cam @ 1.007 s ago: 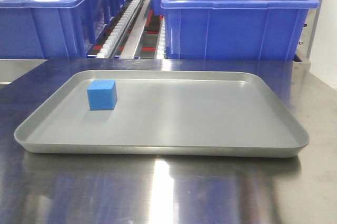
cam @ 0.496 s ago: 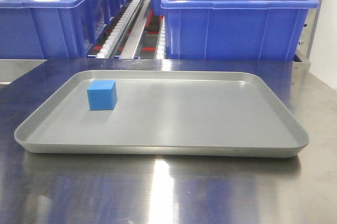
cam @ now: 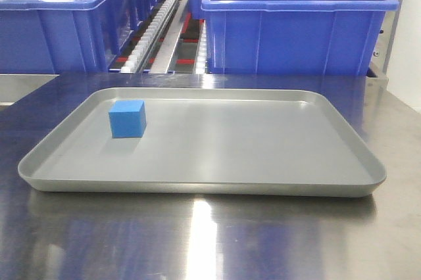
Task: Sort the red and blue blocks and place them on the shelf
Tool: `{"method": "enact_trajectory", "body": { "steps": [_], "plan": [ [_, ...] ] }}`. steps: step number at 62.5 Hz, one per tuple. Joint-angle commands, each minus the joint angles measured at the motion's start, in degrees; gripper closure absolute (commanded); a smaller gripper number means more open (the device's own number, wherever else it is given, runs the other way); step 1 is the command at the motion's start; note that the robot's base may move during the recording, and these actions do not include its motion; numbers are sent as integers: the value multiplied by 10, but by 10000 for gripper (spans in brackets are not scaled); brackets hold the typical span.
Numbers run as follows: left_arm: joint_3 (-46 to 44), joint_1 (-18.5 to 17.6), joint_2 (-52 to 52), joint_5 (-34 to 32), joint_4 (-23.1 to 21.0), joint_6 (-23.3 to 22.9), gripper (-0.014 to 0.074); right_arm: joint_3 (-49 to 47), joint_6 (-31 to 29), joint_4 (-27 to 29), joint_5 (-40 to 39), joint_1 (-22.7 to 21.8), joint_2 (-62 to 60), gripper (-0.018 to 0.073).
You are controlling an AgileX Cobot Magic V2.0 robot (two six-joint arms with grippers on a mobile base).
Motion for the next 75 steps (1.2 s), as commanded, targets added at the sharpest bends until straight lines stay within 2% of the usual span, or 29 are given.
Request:
{"method": "enact_trajectory", "body": {
  "steps": [1, 75],
  "plan": [
    [17, -1, -10, -49, -4, -1, 472, -15, -5, -4, -54, -4, -5, 511],
    [17, -1, -10, -49, -4, -1, 472, -15, -5, -4, -45, -4, -5, 511]
  ]
}}
